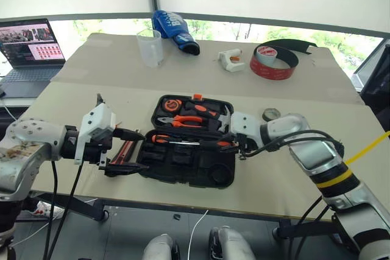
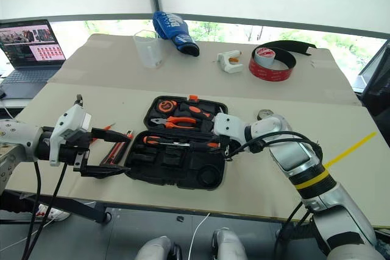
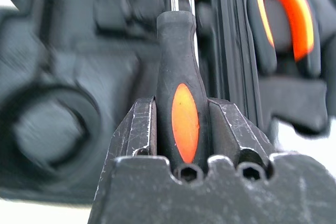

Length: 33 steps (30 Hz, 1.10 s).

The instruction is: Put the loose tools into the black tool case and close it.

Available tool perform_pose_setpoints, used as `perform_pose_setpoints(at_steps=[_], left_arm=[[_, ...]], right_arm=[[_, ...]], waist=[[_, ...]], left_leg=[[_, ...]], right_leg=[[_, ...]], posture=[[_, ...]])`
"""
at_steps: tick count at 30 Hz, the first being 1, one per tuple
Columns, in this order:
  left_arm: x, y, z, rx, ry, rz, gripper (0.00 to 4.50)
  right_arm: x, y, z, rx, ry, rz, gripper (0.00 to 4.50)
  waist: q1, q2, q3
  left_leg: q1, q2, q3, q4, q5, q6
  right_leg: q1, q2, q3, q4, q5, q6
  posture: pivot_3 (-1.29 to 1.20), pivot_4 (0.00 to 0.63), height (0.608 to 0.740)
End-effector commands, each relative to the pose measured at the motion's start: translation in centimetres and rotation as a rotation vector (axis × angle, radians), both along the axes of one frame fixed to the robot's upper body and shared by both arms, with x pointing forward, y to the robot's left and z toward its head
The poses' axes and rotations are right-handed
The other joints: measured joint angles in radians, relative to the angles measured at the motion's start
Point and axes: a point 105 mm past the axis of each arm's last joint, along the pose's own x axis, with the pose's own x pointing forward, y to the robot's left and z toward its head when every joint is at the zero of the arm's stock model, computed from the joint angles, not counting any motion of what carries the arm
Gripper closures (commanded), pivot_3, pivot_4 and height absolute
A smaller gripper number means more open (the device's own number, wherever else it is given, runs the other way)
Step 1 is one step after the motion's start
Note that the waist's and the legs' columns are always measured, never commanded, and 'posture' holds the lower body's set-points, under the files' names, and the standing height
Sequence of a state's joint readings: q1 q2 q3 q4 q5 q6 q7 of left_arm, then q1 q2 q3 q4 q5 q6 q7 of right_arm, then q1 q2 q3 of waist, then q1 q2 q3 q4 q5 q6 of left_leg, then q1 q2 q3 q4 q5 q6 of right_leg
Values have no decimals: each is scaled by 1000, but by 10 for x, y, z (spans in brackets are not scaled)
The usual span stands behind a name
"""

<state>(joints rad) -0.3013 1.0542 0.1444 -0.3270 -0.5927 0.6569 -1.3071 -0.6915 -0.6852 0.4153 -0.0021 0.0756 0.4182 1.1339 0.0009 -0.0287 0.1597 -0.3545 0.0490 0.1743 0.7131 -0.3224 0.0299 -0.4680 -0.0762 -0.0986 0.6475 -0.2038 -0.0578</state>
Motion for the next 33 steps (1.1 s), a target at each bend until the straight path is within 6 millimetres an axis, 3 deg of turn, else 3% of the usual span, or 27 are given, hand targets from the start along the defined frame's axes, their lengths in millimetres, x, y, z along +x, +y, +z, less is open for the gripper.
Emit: perform_pose_setpoints(at_steps=[1, 12, 14, 18, 23, 25, 32, 33], left_arm=[[-2, -1, 10, -4, -48, -1, 0], [0, 0, 8, 3, -57, -1, 0], [1, -1, 8, 2, -59, -3, 0], [2, -2, 8, 1, -63, -7, 0], [5, -2, 8, 0, -68, -12, 0], [6, -3, 8, -1, -71, -13, 0], [10, -1, 8, 10, -84, -7, 0], [10, -1, 8, 10, -84, -7, 0]], right_arm=[[-1, 6, 5, -6, -32, 32, 3444], [-9, 21, 2, 63, 42, -9, 3444], [-8, 20, 1, 55, 39, -22, 2427], [-10, 23, 12, 104, 36, -20, 1203], [-8, 33, 24, 178, 43, -44, 1202], [-7, 34, 21, 181, 47, -56, 2212], [-9, 38, 12, 172, 65, -66, 4457], [-9, 40, 10, 176, 70, -68, 4457]], waist=[[-2, 0, 0], [-13, 0, 0], [-14, 0, 0], [-14, 0, 0], [-16, 0, 0], [-15, 0, 0], [-15, 0, 0], [-15, 0, 0]], left_leg=[[0, 0, 0, 0, 0, 0], [1, 1, 0, 0, 0, -1], [1, 0, 0, 0, 0, -1], [1, 1, 0, 0, 0, -1], [1, 1, 0, 0, 0, -1], [1, 1, 0, 0, 0, -1], [1, 0, 0, 0, 0, -1], [1, 0, 0, 0, 0, -1]], right_leg=[[0, 0, 0, 0, 0, 0], [1, 0, 0, 1, -1, 1], [1, 0, 0, 1, -1, 1], [1, 0, 0, 1, -1, 1], [1, 1, 1, 1, -1, 1], [1, 1, 1, 1, -1, 1], [1, 0, 0, 1, -1, 1], [1, 1, 0, 1, -1, 1]], posture=[[0, 150, 730], [0, 150, 730], [0, 150, 730], [0, 150, 730], [0, 150, 730], [0, 150, 730], [0, 150, 730], [0, 150, 730]])
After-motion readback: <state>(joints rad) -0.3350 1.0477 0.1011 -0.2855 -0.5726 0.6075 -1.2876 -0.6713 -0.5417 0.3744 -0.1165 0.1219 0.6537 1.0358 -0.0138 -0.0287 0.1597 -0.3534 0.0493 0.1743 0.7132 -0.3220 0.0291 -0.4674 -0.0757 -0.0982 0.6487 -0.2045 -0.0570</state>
